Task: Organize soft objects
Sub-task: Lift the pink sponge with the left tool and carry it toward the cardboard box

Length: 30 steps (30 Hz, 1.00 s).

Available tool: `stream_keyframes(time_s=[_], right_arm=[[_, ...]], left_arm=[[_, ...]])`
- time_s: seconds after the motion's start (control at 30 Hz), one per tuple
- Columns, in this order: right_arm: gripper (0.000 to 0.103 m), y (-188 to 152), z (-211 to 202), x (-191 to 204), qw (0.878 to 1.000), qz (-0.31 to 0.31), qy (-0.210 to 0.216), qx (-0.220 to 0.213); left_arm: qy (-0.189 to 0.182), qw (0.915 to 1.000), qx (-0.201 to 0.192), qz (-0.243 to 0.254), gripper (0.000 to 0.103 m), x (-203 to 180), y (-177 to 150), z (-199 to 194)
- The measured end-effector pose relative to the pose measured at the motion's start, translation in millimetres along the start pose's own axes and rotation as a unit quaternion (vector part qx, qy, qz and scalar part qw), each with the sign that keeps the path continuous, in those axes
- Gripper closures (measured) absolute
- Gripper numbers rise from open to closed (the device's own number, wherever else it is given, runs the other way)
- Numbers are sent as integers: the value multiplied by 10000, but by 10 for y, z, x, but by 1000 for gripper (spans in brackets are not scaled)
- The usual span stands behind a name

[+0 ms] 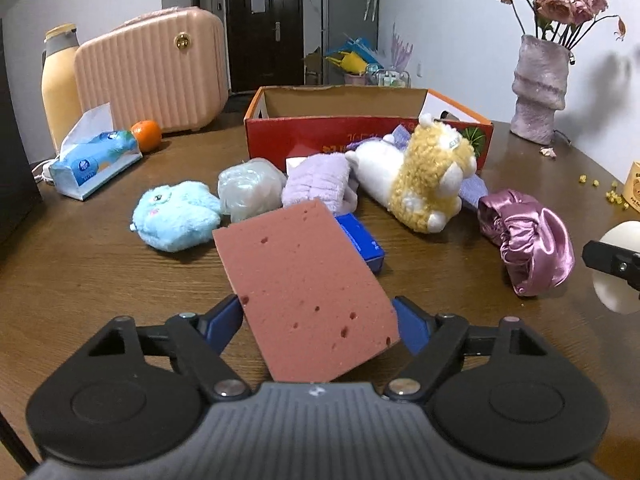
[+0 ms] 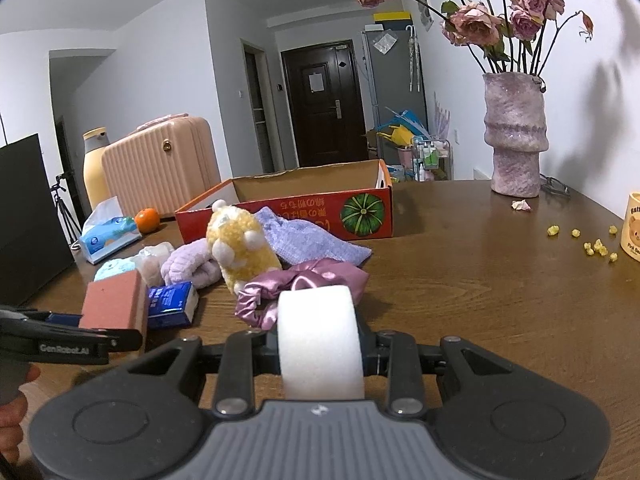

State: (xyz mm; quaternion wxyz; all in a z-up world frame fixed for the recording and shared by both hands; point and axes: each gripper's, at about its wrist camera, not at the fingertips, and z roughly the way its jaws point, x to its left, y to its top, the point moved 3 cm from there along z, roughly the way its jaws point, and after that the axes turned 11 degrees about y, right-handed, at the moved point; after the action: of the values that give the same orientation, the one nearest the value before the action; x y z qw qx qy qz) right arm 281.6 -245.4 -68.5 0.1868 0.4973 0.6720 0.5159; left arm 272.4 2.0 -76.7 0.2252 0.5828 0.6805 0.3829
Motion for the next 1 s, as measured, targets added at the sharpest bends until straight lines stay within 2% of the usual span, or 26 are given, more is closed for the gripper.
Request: stream_keyframes(time_s=[0.37,1.0], right_arm=[[73,176,33,20,9998,-191,-45,-73],[73,841,407,-9,9974,-552,-17,-461]], left_arm=[[31,9990,-446,-16,21,80,200,-197],[30,9938,-1075,-295,21,149,919,-139]])
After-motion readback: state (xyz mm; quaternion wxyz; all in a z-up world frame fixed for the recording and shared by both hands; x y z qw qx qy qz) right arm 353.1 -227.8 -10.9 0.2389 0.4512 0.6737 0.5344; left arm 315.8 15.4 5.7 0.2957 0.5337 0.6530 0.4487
